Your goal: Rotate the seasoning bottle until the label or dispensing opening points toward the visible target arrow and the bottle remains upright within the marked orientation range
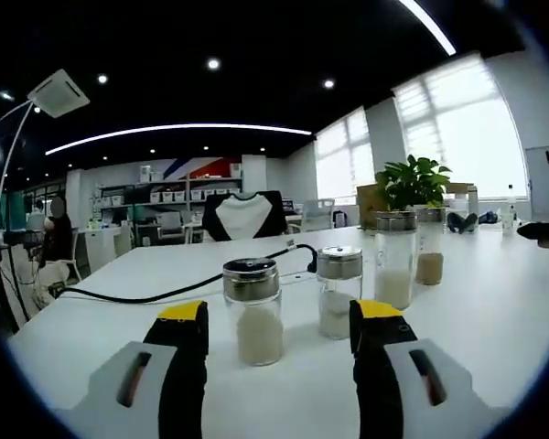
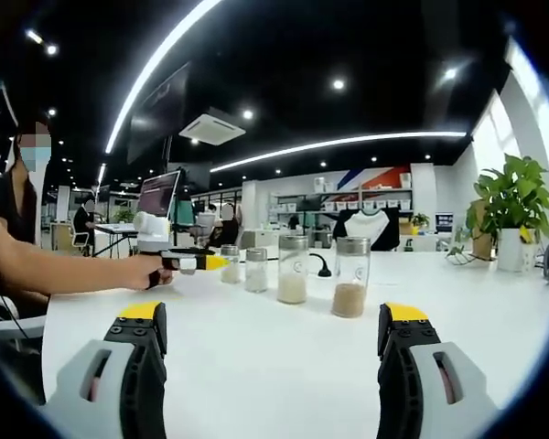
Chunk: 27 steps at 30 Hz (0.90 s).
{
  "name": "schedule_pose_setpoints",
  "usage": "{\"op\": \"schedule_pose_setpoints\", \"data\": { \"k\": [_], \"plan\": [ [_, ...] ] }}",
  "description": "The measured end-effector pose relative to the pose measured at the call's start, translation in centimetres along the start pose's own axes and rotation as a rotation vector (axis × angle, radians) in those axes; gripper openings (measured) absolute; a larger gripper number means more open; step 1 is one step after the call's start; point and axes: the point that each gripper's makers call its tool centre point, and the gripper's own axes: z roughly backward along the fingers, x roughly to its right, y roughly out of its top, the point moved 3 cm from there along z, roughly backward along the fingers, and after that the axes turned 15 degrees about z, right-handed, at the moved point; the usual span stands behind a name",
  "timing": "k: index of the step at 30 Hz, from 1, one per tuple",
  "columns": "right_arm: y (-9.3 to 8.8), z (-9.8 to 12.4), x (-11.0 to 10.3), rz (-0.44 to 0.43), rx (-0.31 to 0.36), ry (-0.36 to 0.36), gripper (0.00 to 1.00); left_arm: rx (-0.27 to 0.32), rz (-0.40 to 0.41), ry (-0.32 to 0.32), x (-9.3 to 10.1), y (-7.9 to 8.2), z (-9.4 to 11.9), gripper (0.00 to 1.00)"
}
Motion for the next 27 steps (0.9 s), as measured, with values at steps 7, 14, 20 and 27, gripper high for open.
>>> {"op": "schedule_pose_setpoints", "data": {
  "k": [7,14,20,27],
  "plan": [
    [-0.1,-0.3,-0.5,0.001,-0.005,0.012,0.98,-0.007,0.023,0.021,-1.2,0.1,-1.8,0.60],
    [0.1,-0.6,-0.8,-0.002,0.001,0.018,0.97,0.048,0.041,0.040,-2.0,0.7,-2.2,0.50],
    [0.3,-0.6,-0.9,-0.009,0.009,0.022,0.97,0.065,0.096,0.018,-1.9,1.2,-2.5,0.44],
    [0.1,-0.8,-1.1,-0.012,0.002,0.028,0.96,0.048,0.060,-0.004,-1.1,0.8,-2.9,0.36]
  ]
}}
